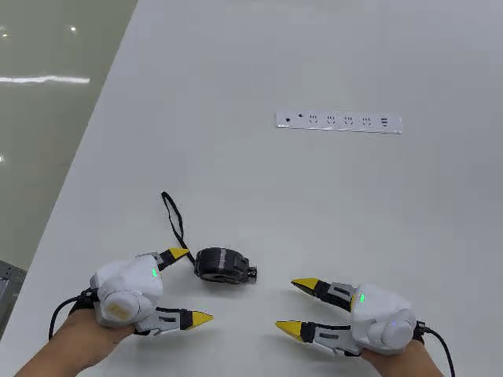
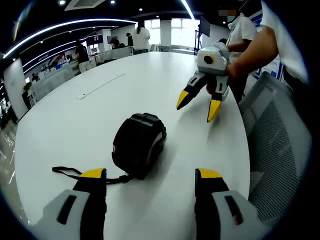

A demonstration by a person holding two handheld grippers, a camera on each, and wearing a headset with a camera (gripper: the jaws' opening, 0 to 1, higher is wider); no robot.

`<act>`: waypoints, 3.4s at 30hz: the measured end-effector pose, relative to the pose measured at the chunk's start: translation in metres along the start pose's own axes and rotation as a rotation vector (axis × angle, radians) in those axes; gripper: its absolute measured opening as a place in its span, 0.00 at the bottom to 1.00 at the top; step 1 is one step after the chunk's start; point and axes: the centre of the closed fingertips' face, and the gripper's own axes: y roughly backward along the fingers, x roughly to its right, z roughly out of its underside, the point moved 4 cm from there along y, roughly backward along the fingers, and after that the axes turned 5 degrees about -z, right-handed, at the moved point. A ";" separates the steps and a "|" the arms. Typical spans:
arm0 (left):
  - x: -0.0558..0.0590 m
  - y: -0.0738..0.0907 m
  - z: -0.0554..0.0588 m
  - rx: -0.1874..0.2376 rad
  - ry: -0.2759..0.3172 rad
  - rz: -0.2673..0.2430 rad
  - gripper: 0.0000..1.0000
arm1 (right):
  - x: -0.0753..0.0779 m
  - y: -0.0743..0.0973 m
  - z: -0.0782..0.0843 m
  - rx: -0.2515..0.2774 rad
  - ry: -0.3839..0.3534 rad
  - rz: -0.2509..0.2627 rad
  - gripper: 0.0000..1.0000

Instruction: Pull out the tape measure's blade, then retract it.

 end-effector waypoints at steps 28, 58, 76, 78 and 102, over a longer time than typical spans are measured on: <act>-0.007 -0.016 -0.009 -0.016 -0.050 0.077 0.64 | 0.009 -0.010 0.002 -0.020 0.000 -0.024 0.46; -0.013 -0.029 -0.011 -0.034 -0.075 0.122 0.45 | 0.013 -0.016 0.003 -0.023 -0.009 -0.038 0.45; -0.018 -0.035 -0.007 -0.041 -0.056 0.117 0.38 | 0.013 -0.015 0.005 -0.026 -0.017 -0.038 0.43; -0.019 -0.034 -0.007 -0.041 -0.069 0.111 0.37 | 0.013 -0.015 0.005 -0.029 -0.019 -0.038 0.43; -0.020 -0.037 -0.009 -0.031 -0.070 0.120 0.33 | 0.014 -0.015 0.008 -0.027 -0.023 -0.038 0.42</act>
